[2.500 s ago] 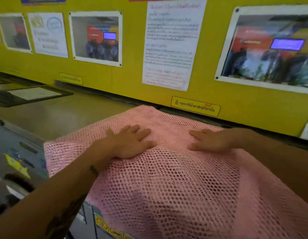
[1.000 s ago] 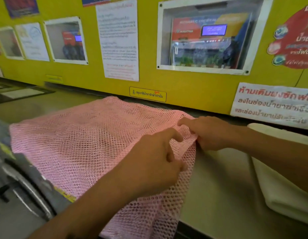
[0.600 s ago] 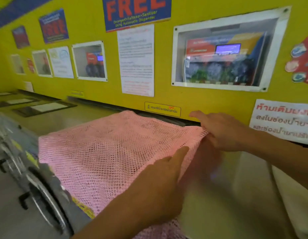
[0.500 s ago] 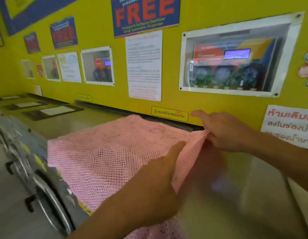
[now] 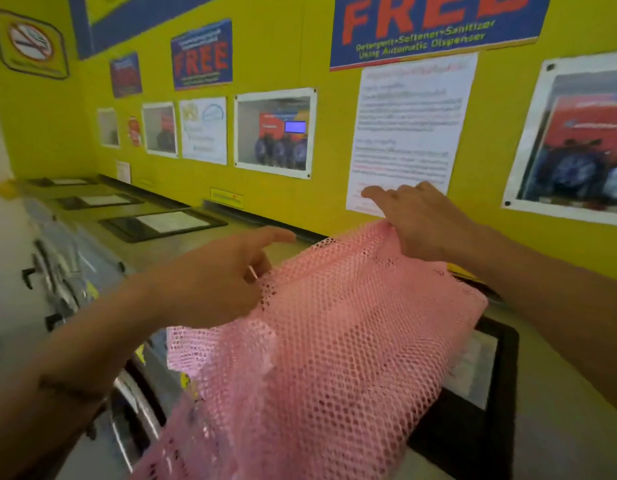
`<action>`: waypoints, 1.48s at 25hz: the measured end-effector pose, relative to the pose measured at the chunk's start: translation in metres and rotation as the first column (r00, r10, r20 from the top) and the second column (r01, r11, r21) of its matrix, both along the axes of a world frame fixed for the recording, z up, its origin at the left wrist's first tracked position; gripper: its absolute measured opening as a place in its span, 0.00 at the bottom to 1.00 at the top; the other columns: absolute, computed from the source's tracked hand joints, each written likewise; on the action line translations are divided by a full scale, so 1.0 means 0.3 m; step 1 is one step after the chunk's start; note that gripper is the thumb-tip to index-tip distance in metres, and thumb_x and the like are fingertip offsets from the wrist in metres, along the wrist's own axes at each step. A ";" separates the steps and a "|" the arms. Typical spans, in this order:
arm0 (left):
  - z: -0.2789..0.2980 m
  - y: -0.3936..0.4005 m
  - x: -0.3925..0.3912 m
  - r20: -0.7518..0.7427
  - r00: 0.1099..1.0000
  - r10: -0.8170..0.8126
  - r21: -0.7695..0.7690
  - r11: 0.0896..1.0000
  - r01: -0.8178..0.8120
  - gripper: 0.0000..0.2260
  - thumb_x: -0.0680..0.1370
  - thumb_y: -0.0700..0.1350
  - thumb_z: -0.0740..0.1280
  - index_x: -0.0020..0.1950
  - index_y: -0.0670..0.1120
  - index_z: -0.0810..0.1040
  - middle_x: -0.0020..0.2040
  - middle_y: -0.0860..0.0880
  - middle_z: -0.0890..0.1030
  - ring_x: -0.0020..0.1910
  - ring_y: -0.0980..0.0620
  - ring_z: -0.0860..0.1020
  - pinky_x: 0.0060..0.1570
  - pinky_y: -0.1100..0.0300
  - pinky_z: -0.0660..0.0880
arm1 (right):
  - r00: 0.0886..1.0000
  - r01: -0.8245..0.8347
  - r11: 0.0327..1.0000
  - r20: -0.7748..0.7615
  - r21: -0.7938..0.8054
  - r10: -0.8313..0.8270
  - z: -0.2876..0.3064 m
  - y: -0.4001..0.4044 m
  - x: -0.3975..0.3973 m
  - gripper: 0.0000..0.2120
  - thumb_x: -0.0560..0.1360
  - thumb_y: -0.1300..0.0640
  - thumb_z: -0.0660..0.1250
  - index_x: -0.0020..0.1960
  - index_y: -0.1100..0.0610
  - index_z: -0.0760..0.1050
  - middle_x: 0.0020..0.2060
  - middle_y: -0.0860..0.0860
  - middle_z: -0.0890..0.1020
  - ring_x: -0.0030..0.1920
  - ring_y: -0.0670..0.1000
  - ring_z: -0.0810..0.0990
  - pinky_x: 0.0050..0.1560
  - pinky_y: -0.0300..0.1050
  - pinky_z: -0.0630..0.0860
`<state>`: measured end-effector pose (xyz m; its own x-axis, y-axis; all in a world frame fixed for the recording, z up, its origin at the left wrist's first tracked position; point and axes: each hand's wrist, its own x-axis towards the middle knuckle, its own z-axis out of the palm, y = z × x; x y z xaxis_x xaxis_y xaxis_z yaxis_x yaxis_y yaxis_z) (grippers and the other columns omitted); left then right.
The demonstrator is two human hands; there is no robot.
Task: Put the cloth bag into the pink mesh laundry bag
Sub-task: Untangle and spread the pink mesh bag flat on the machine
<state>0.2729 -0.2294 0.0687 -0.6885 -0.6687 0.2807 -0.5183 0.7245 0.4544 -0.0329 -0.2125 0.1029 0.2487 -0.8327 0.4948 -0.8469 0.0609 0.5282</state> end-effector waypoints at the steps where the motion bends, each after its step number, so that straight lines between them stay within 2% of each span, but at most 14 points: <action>1: -0.003 -0.071 0.021 0.006 1.000 0.018 -0.003 1.000 -0.018 0.25 0.76 0.46 0.68 0.70 0.63 0.65 0.45 0.56 0.81 0.36 0.60 0.80 0.35 0.62 0.76 | 1.000 0.019 1.000 -0.005 0.014 -0.019 -0.006 -0.067 0.025 0.39 0.67 0.66 0.66 0.75 0.53 0.55 0.55 0.54 0.80 0.52 0.59 0.77 0.51 0.54 0.69; 7: -0.038 -0.407 0.086 0.137 0.981 0.136 0.051 0.988 -0.144 0.29 0.75 0.43 0.69 0.72 0.59 0.65 0.52 0.54 0.80 0.43 0.57 0.79 0.39 0.62 0.78 | 0.993 0.097 0.987 0.049 0.127 -0.104 -0.080 -0.386 0.126 0.36 0.71 0.66 0.67 0.74 0.52 0.56 0.52 0.54 0.81 0.49 0.58 0.77 0.49 0.51 0.64; 9: -0.074 -0.455 0.061 0.172 0.943 0.286 -0.119 0.956 -0.268 0.31 0.73 0.38 0.67 0.74 0.54 0.63 0.59 0.49 0.77 0.52 0.51 0.77 0.48 0.60 0.76 | 0.981 0.175 0.977 0.061 0.123 -0.183 -0.117 -0.461 0.146 0.35 0.70 0.63 0.68 0.73 0.53 0.58 0.54 0.55 0.79 0.53 0.58 0.77 0.53 0.53 0.68; 11: -0.125 -0.449 0.009 0.089 0.932 0.351 -0.335 0.892 -0.304 0.29 0.72 0.38 0.65 0.72 0.51 0.64 0.63 0.48 0.73 0.59 0.48 0.73 0.58 0.53 0.74 | 0.969 0.227 0.972 0.087 0.054 -0.231 -0.151 -0.500 0.175 0.31 0.71 0.60 0.66 0.72 0.54 0.61 0.57 0.56 0.76 0.56 0.59 0.75 0.55 0.56 0.70; 14: -0.211 -0.385 -0.046 0.103 0.995 -0.014 -0.309 0.950 0.045 0.22 0.78 0.49 0.61 0.73 0.56 0.65 0.69 0.52 0.70 0.67 0.51 0.68 0.68 0.51 0.66 | 0.896 0.214 0.958 0.352 0.192 -0.271 -0.167 -0.456 0.233 0.22 0.74 0.54 0.64 0.68 0.51 0.67 0.57 0.54 0.76 0.55 0.58 0.76 0.51 0.52 0.72; 15: -0.236 -0.372 -0.050 0.167 0.978 -0.128 -0.202 0.966 0.161 0.23 0.79 0.56 0.58 0.74 0.58 0.63 0.73 0.53 0.66 0.71 0.52 0.64 0.72 0.50 0.61 | 0.839 0.210 0.929 0.433 0.304 -0.331 -0.162 -0.414 0.245 0.21 0.74 0.51 0.64 0.67 0.50 0.68 0.58 0.53 0.77 0.55 0.57 0.76 0.50 0.51 0.72; 17: -0.280 -0.391 -0.046 0.302 0.930 -0.210 -0.005 0.975 0.222 0.27 0.78 0.65 0.52 0.77 0.62 0.55 0.79 0.56 0.56 0.77 0.57 0.53 0.76 0.48 0.48 | 0.741 0.224 0.808 0.443 0.545 -0.504 -0.153 -0.318 0.249 0.23 0.75 0.42 0.64 0.68 0.46 0.68 0.62 0.51 0.76 0.57 0.54 0.75 0.54 0.50 0.73; 20: -0.326 -0.407 -0.054 0.352 0.930 -0.107 -0.028 0.992 0.125 0.30 0.76 0.69 0.47 0.77 0.64 0.48 0.80 0.57 0.49 0.78 0.57 0.46 0.76 0.46 0.42 | 0.684 0.240 0.581 0.289 0.778 -0.669 -0.167 -0.201 0.225 0.36 0.73 0.29 0.56 0.76 0.44 0.56 0.76 0.52 0.66 0.72 0.56 0.67 0.70 0.54 0.65; 22: -0.331 -0.360 -0.072 0.356 0.934 -0.033 -0.058 0.997 0.057 0.30 0.76 0.68 0.45 0.78 0.62 0.47 0.81 0.56 0.47 0.79 0.54 0.44 0.76 0.44 0.41 | 0.654 0.213 0.500 0.258 0.839 -0.711 -0.219 -0.185 0.205 0.42 0.71 0.25 0.52 0.79 0.43 0.46 0.80 0.55 0.54 0.78 0.57 0.57 0.75 0.57 0.56; 25: -0.340 -0.284 -0.118 0.372 0.921 0.115 -0.063 0.993 -0.099 0.30 0.77 0.67 0.44 0.78 0.59 0.47 0.81 0.52 0.46 0.79 0.49 0.43 0.75 0.40 0.41 | 0.671 0.144 0.551 0.328 0.822 -0.665 -0.290 -0.231 0.193 0.44 0.70 0.24 0.51 0.79 0.41 0.41 0.80 0.56 0.47 0.79 0.61 0.52 0.76 0.61 0.52; 29: -0.330 -0.241 -0.208 0.319 0.906 0.278 -0.054 0.960 -0.276 0.30 0.77 0.63 0.47 0.77 0.54 0.57 0.80 0.46 0.55 0.78 0.43 0.52 0.73 0.35 0.44 | 0.714 0.022 0.724 0.496 0.690 -0.494 -0.304 -0.262 0.130 0.42 0.73 0.31 0.58 0.79 0.49 0.50 0.79 0.53 0.56 0.77 0.56 0.57 0.75 0.55 0.55; 32: -0.311 -0.244 -0.232 0.140 0.930 0.340 0.028 0.938 -0.347 0.26 0.77 0.59 0.53 0.73 0.51 0.67 0.75 0.45 0.66 0.72 0.43 0.64 0.72 0.37 0.52 | 0.776 0.007 0.843 0.529 0.538 -0.345 -0.285 -0.210 0.109 0.33 0.75 0.37 0.60 0.76 0.46 0.59 0.78 0.51 0.61 0.76 0.54 0.60 0.74 0.59 0.58; 34: -0.292 -0.245 -0.205 -0.013 0.942 0.336 0.085 0.939 -0.333 0.21 0.77 0.55 0.57 0.69 0.50 0.72 0.71 0.46 0.72 0.68 0.45 0.70 0.71 0.41 0.60 | 0.776 -0.087 0.840 0.565 0.535 -0.279 -0.251 -0.140 0.127 0.29 0.77 0.41 0.62 0.75 0.46 0.60 0.76 0.50 0.62 0.75 0.54 0.61 0.74 0.55 0.59; 37: -0.264 -0.190 -0.165 -0.115 0.944 0.310 -0.046 0.947 -0.317 0.15 0.77 0.48 0.62 0.63 0.50 0.77 0.66 0.48 0.77 0.62 0.48 0.75 0.67 0.46 0.69 | 0.810 -0.160 0.768 0.528 0.620 -0.257 -0.222 0.000 0.145 0.31 0.77 0.42 0.62 0.77 0.46 0.57 0.75 0.52 0.63 0.74 0.54 0.63 0.74 0.53 0.61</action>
